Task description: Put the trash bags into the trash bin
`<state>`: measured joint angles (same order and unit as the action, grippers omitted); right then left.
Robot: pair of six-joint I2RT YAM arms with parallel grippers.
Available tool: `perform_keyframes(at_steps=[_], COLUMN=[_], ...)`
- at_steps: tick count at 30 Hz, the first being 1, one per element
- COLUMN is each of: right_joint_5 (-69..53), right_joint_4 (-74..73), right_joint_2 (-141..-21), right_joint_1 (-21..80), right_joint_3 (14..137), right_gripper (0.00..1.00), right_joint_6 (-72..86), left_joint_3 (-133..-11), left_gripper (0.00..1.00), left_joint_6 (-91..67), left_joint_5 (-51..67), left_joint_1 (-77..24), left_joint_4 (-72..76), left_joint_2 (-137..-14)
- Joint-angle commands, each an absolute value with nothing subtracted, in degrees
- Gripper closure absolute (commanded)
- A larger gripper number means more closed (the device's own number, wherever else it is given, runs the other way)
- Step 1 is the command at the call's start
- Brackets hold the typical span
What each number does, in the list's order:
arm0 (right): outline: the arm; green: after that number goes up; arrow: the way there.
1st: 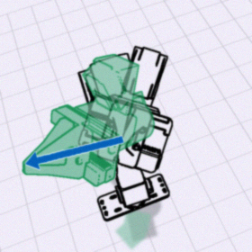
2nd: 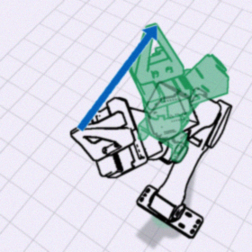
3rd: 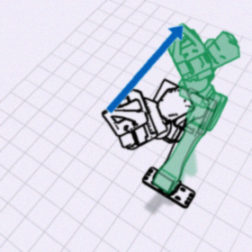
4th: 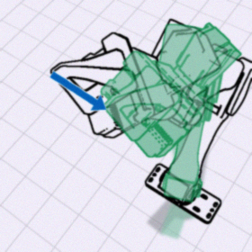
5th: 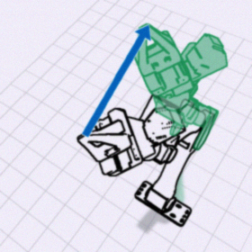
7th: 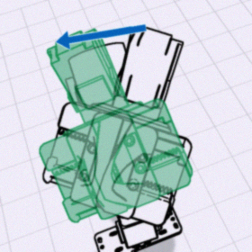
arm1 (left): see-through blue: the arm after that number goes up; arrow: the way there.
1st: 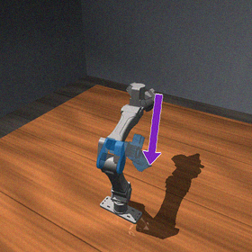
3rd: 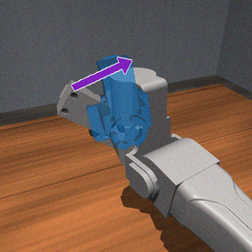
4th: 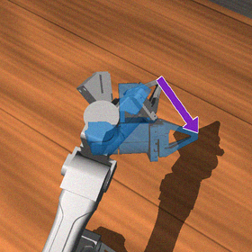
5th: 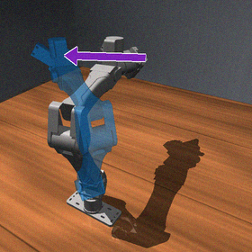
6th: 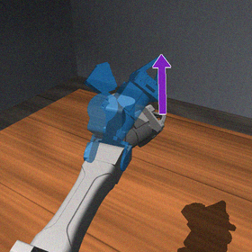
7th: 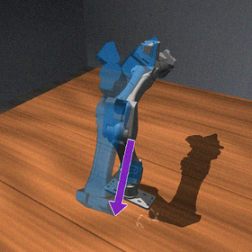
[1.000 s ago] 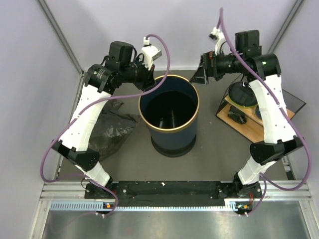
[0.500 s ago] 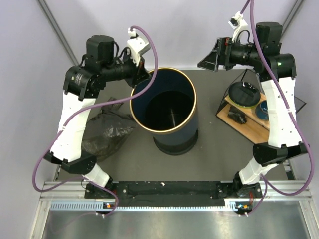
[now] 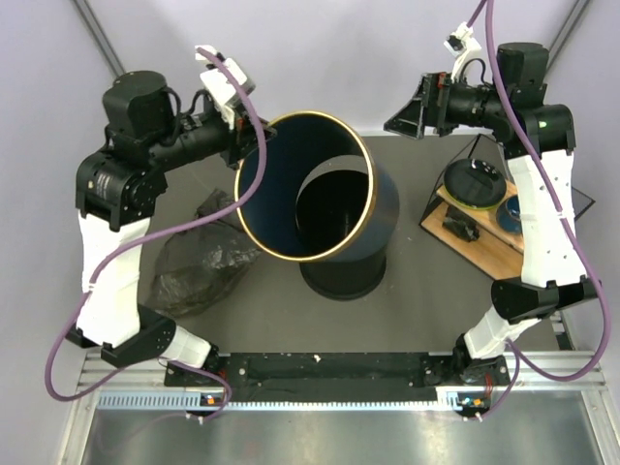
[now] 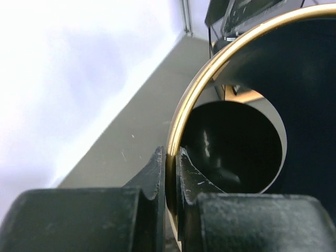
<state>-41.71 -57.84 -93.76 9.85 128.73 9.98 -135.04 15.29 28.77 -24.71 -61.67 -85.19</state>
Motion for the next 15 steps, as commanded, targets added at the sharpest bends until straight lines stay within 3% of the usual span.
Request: perform_keyframes(at_steps=[1,9,15], right_joint_5=[-41.48,-40.34,-40.43], right_joint_4=[-55.11,-55.11,-55.02], right_joint_2=[-92.02,-91.76,-91.93], right_joint_1=[9.41,9.32,9.40], right_joint_3=[128.85,128.06,127.71], right_gripper=[0.01,0.01,0.01], right_joint_6=[8.44,6.94,6.94], left_joint_3=[-138.34,-138.60,-138.60], left_gripper=[1.00,1.00,1.00], left_joint_6=[12.92,10.20,2.82], left_joint_5=[31.20,27.60,32.95], left_joint_1=[-24.08,-18.82,-0.63], left_joint_4=[-50.10,-42.02,-36.39], left_joint_2=[-81.13,-78.49,-78.48])
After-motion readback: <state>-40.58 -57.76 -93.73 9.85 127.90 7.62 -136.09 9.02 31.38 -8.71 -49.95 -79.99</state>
